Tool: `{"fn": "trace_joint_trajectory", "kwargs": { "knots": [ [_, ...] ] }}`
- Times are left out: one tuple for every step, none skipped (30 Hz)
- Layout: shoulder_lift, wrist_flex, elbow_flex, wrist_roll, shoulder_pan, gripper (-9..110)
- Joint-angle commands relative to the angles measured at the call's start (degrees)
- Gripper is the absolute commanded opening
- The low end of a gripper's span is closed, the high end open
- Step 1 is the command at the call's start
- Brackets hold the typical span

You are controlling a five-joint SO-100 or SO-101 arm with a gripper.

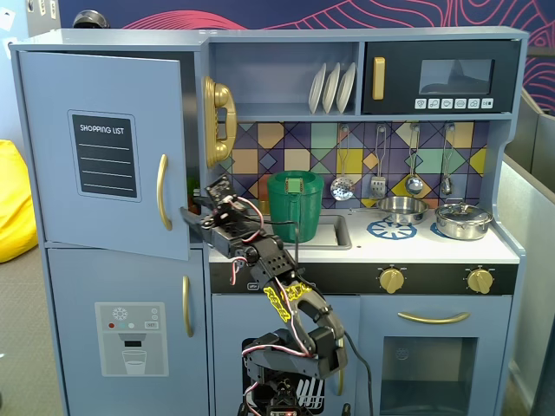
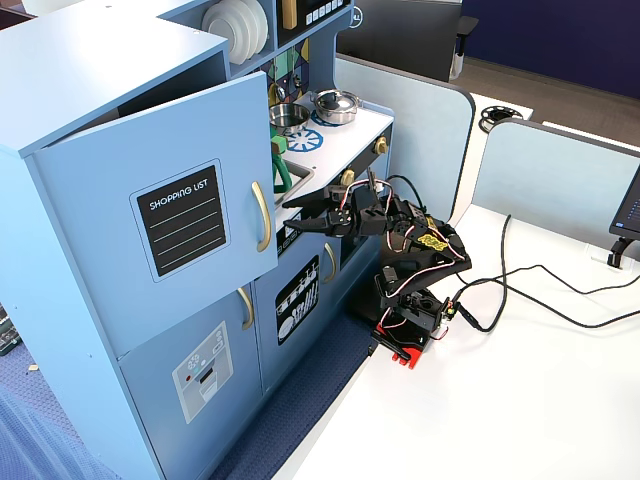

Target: Open the left cabinet door

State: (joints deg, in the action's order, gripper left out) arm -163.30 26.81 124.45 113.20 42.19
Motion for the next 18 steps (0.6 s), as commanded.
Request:
{"fn": "trace_joint_trajectory", "kwargs": {
  "knots": [
    [-0.5, 1.6, -1.7, -1.6, -3.7, 5],
    [0.5, 1.1, -1.8, -1.6, -4.2, 5],
    [1.8, 0.5, -2.2, -1.7, -4.7, 5],
    [3.2, -0.3, -2.6, -1.8, -5.0, 5],
    [4.8, -1.4, -3.3, -1.8, -5.4, 5],
    [6.7, -2.6, -3.8, -1.9, -5.4, 5],
    [8.3, -3.9, -4.3, -1.9, -5.4, 5],
    [10.0, -5.0, -4.7, -1.8, -5.4, 5],
    [11.5, -5.9, -5.2, -1.7, -5.0, 5],
    [12.8, -7.0, -5.4, -1.4, -4.5, 5],
    [14.1, -8.3, -5.4, -0.8, -3.6, 5],
    [15.2, -9.7, -5.4, 0.0, -2.6, 5],
    [16.2, -10.7, -5.4, 0.5, -1.8, 5],
    [17.1, -11.5, -5.5, 1.0, -0.7, 5],
    [17.8, -12.1, -5.6, 1.4, 0.3, 5],
    [18.2, -12.5, -5.7, 1.9, 1.2, 5],
    [18.3, -12.8, -5.4, 2.4, 2.3, 5],
    [18.4, -13.0, -5.2, 2.8, 3.3, 5]
  ]
}}
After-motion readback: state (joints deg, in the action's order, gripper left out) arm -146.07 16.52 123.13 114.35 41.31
